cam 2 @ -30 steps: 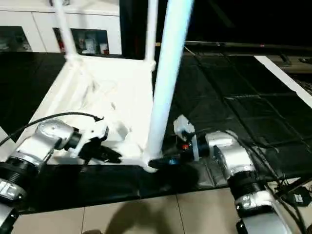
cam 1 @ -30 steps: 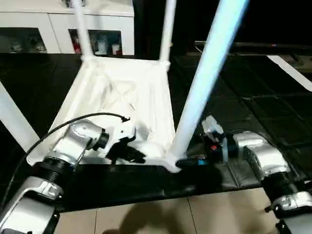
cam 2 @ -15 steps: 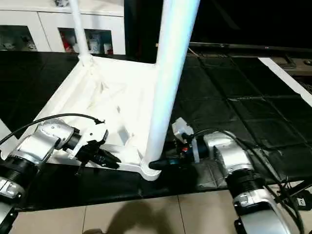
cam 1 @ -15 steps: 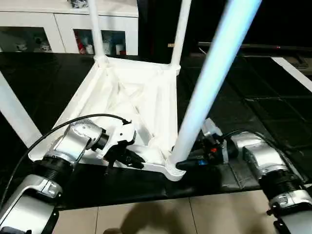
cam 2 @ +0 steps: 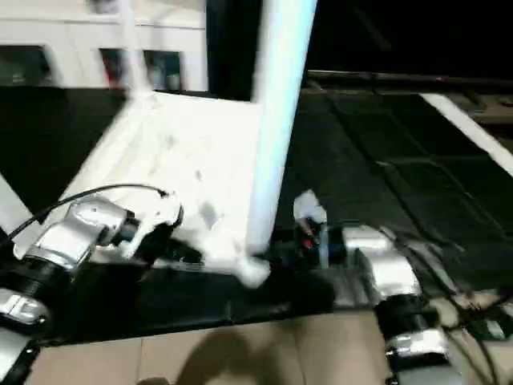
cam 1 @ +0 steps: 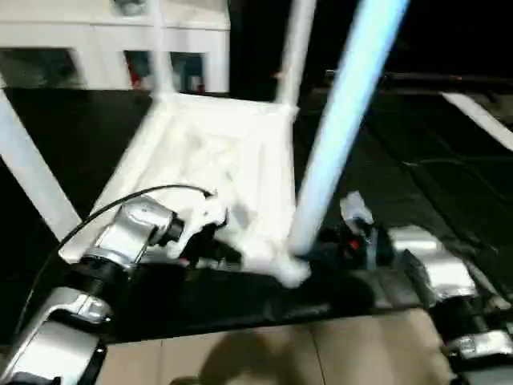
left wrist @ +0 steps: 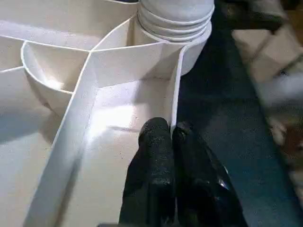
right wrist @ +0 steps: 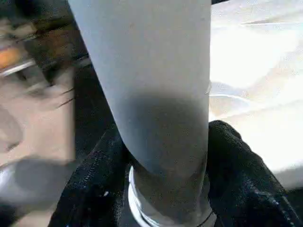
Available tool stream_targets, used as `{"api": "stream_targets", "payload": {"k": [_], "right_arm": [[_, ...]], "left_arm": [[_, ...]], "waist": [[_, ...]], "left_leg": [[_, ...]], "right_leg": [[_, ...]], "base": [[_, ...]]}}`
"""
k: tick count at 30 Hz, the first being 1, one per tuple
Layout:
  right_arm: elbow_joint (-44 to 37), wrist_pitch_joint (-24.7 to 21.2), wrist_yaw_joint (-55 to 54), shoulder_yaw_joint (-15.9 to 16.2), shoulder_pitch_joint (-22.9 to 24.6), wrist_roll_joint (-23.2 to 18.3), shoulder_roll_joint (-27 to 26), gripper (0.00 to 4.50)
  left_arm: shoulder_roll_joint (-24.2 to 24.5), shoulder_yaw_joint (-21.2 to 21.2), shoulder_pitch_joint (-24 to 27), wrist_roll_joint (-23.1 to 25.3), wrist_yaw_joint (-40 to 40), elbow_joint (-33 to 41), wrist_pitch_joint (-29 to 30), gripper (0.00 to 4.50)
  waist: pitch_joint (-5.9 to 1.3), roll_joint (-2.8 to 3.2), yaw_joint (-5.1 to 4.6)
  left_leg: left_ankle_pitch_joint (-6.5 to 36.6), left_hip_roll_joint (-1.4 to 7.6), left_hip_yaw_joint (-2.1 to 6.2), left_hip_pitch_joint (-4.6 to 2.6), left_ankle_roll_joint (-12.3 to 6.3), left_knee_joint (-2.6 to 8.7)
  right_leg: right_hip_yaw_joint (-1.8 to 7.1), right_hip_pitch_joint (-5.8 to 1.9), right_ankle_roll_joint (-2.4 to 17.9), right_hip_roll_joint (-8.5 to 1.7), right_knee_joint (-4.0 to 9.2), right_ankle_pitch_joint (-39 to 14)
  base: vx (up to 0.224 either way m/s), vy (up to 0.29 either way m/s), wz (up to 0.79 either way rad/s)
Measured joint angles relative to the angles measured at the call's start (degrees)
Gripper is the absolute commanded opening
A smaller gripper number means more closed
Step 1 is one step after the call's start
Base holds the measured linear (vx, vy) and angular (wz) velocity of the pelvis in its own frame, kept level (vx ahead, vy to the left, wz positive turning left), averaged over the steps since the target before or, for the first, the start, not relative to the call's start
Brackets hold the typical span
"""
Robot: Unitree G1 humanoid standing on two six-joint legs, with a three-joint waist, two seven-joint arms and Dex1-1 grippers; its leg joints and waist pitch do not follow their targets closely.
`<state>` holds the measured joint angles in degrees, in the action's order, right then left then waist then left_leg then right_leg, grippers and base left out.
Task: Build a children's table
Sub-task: Rotate leg to tighten
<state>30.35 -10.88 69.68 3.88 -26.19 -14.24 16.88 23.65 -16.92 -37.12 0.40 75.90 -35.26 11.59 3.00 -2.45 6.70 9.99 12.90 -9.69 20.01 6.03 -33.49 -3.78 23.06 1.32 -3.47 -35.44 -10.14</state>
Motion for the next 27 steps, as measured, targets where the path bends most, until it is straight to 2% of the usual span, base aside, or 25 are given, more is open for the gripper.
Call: {"api": "stream_targets", "payload": {"k": [3,4,8,12,14,16,19,22,25,27], "right_arm": [[-0.2,-0.4,-12.4,-3.3,0.3,1.6,-3.1,2.05],[-0.2,-0.4,-14.6,-3.6,0.3,1.8,-3.3,2.03],[3.5,-0.4,-30.4,-5.8,-3.5,5.6,-8.9,2.0],[7.0,-1.3,-41.1,-6.5,-7.5,7.5,-12.4,2.0],[7.6,-1.3,-43.3,-6.5,-8.2,7.9,-13.2,2.0],[7.6,-1.3,-44.3,-6.7,-8.3,8.0,-13.7,2.55],[7.4,-1.4,-44.7,-7.7,-8.2,7.9,-14.8,2.71],[6.7,-1.4,-44.5,-7.7,-7.8,7.7,-14.9,3.13],[5.4,-0.8,-42.2,-7.9,-6.3,6.0,-14.8,3.37],[3.7,-0.3,-36.7,-7.9,-4.3,4.4,-13.0,3.6]], "left_arm": [[-4.4,2.0,0.0,1.0,-8.0,0.0,3.7,0.0],[-5.6,2.2,0.0,1.0,-9.6,0.0,4.5,0.0],[-10.8,4.2,-0.8,2.3,-20.8,-1.4,8.4,0.0],[-13.5,5.2,-1.9,3.1,-27.4,-2.9,9.6,0.0],[-13.8,5.2,-2.0,3.3,-28.5,-2.9,9.7,0.0],[-13.8,5.4,-2.0,3.3,-28.7,-2.8,9.7,0.0],[-13.8,5.5,-2.0,3.8,-28.7,-2.4,10.2,0.0],[-13.6,5.5,-2.0,3.8,-28.4,-2.2,10.4,0.0],[-12.5,5.0,-2.0,3.7,-26.7,-1.7,9.9,0.0],[-11.0,4.3,-2.0,3.0,-23.9,-1.5,9.2,0.0]], "waist": [[-0.02,0.03,-1.67],[-0.04,0.06,-1.88],[-0.49,0.8,-2.97],[-0.58,0.95,-3.57],[-0.59,0.94,-3.61],[-0.6,0.94,-3.65],[-0.59,0.94,-3.77],[-0.59,0.94,-3.77],[-0.58,0.92,-3.81],[-0.58,0.92,-3.61]], "left_leg": [[0.0,-0.02,0.01,0.0,0.03,0.04],[0.0,-0.04,0.01,-0.02,0.02,0.07],[0.0,-0.12,0.0,-0.14,0.02,0.15],[0.0,-0.12,0.01,-0.12,0.03,0.22],[0.0,-0.12,0.0,-0.11,0.03,0.33],[0.0,-0.12,0.0,-0.11,0.03,0.42],[0.0,-0.11,-0.01,-0.11,0.03,0.47],[0.0,-0.1,-0.01,-0.08,0.03,0.49],[0.0,-0.09,-0.02,-0.03,0.03,0.58],[0.0,-0.09,-0.05,-0.02,0.03,0.73]], "right_leg": [[0.03,-0.06,-0.2,0.0,0.1,-0.1],[0.04,-0.07,-0.2,0.0,0.13,-0.1],[0.0,-0.11,-0.3,0.03,0.14,-0.1],[-0.01,-0.09,-0.3,0.05,0.19,-0.1],[0.0,-0.1,-0.3,0.05,0.29,-0.1],[0.0,-0.1,-0.3,0.05,0.36,-0.1],[-0.01,-0.05,-0.3,0.06,0.36,-0.1],[-0.01,-0.05,-0.3,0.06,0.4,-0.1],[0.0,0.0,-0.3,0.06,0.45,-0.1],[0.01,0.03,-0.1,0.06,0.48,0.0]], "base": [[0.0,0.0,0.0],[0.0,0.0,0.0],[0.0,0.0,0.0],[0.0,0.0,0.0],[0.0,0.0,0.0],[0.0,0.0,0.0],[0.0,0.0,0.0],[0.0,0.0,0.0],[0.0,0.0,0.0],[0.0,0.0,0.0]]}}
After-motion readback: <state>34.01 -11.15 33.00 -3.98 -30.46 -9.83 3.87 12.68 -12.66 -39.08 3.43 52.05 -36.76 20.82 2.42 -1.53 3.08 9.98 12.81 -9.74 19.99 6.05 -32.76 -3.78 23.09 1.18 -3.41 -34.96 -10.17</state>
